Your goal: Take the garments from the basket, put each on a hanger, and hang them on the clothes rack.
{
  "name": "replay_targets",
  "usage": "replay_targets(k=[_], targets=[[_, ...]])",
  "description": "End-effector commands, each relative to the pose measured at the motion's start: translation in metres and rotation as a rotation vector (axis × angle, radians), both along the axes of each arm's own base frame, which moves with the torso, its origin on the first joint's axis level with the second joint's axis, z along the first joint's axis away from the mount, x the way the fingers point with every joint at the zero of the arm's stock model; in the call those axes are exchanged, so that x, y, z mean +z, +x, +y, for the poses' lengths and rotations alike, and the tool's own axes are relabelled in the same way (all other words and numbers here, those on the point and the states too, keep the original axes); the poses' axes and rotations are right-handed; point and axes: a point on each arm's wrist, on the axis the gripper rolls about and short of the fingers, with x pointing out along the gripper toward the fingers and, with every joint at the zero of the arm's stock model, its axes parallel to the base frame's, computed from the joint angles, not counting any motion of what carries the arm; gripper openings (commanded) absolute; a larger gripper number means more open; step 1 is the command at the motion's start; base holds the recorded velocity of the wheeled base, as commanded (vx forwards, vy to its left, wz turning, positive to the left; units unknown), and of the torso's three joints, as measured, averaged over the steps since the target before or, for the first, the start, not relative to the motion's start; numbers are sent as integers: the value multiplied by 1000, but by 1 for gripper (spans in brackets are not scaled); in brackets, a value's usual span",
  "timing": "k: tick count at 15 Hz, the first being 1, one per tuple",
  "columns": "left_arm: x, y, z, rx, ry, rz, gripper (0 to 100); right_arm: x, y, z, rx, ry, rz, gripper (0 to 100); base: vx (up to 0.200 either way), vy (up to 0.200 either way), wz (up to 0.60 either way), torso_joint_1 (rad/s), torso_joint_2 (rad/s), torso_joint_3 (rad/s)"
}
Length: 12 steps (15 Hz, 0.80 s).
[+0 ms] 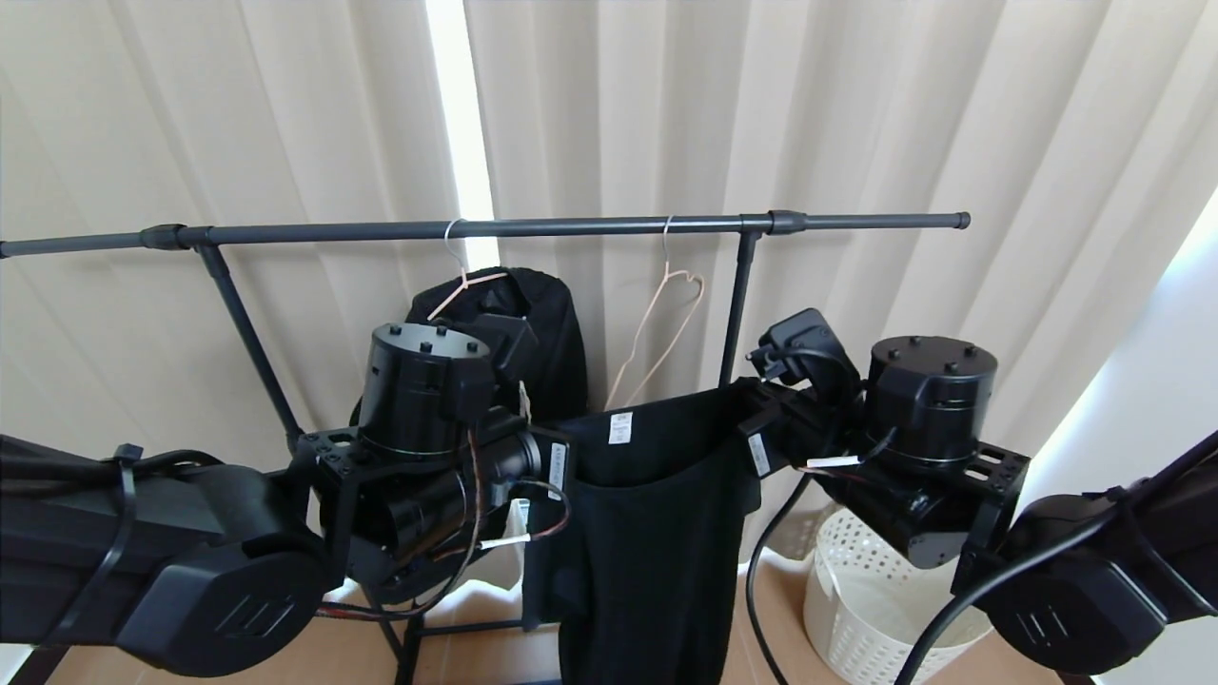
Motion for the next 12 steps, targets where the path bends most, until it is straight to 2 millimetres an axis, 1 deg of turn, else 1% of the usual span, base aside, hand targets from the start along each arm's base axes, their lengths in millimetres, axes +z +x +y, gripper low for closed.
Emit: replay_targets(k=[1,2,4,6,7,9,12], targets=[[-12,4,0,5,28,30,0,22,-9,-6,-13,34,-56,0,0,0,0,0,0,0],[-13,4,-1,5,28,30,0,30,-16,-7,-28,22,-84,0,0,0,0,0,0,0],[-10,4,-1,6,19,23,0,37,-25,-8,-43,-7,-111,0,0,0,0,0,0,0],[2,0,3,5,-8,-8,0,44,-34,-8,-51,-24,-135,0,0,0,0,0,0,0],[13,-6,6,-2,-32,-34,0,45,-39,-5,-59,-26,-140,0,0,0,0,0,0,0],[25,-13,11,-22,-61,-59,0,43,-38,-3,-69,-38,-141,0,0,0,0,0,0,0],[34,-19,16,-43,-84,-76,0,45,-38,-4,-81,-36,-145,0,0,0,0,0,0,0]])
